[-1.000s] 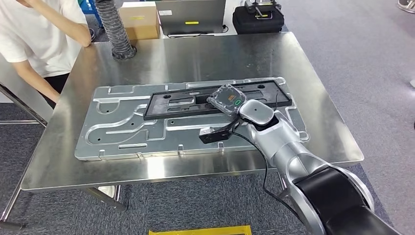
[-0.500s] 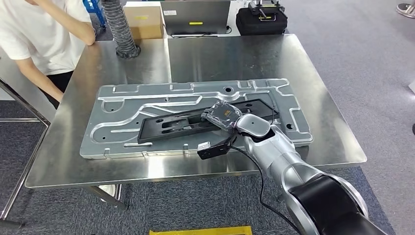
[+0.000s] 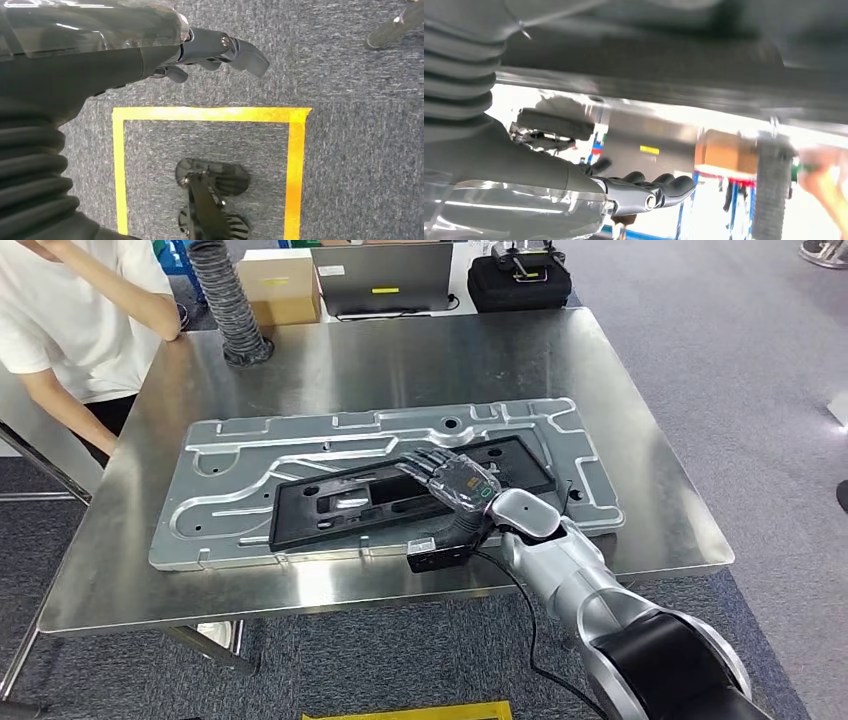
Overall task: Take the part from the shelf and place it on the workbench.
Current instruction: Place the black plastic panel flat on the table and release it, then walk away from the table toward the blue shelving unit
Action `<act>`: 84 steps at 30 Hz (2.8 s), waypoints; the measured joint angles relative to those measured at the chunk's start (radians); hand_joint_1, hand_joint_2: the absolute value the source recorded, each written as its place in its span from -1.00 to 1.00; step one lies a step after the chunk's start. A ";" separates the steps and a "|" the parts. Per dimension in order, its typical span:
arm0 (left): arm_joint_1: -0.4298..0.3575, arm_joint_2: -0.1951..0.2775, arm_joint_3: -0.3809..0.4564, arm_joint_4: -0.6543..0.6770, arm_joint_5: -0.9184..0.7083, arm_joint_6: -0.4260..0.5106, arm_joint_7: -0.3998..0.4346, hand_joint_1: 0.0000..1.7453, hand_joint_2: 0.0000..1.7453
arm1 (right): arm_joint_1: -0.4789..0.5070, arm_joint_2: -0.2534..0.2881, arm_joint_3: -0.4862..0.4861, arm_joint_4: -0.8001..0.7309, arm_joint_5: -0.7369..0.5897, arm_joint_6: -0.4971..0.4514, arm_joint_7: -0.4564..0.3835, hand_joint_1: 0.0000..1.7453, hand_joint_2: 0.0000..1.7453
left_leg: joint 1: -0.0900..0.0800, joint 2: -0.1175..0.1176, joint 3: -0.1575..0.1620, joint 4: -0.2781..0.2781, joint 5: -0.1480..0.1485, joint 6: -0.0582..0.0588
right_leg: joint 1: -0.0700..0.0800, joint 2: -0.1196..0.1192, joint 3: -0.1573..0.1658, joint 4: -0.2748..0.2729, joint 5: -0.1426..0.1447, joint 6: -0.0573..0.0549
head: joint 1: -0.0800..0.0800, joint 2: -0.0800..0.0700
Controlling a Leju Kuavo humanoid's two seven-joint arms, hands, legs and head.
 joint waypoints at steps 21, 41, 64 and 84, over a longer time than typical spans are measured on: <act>0.010 -0.011 0.002 0.000 0.039 0.015 0.005 -1.00 -1.00 | 0.174 -0.077 -0.129 -0.752 -0.699 -0.329 -0.137 -1.00 -1.00 | -0.011 -0.001 -0.011 0.024 -0.031 0.014 | 0.001 -0.010 0.012 -0.023 0.006 -0.009 | 0.000 0.000; 0.039 -0.018 0.106 0.000 0.099 -0.047 -0.030 -1.00 -1.00 | 0.900 -0.245 -0.726 -1.304 -0.967 -0.331 -0.146 -1.00 -1.00 | -0.008 0.000 0.016 -0.029 0.006 0.059 | -0.012 -0.008 -0.060 0.238 -0.162 0.055 | 0.000 0.000; 0.052 -0.034 0.137 0.000 0.052 -0.091 -0.082 -1.00 -1.00 | 1.101 -0.118 -0.950 -1.017 -0.981 -0.300 -0.147 -1.00 -1.00 | -0.019 -0.005 0.167 -0.056 -0.107 0.035 | -0.004 -0.011 -0.045 -0.006 0.071 0.032 | 0.000 0.000; 0.055 -0.063 0.145 0.000 0.005 -0.081 -0.028 -1.00 -1.00 | 0.940 -0.094 -1.175 -0.075 -0.531 -0.255 0.150 -1.00 -1.00 | -0.017 0.007 -0.033 0.068 -0.077 0.013 | 0.001 -0.016 0.121 -0.066 -0.045 -0.008 | 0.000 0.000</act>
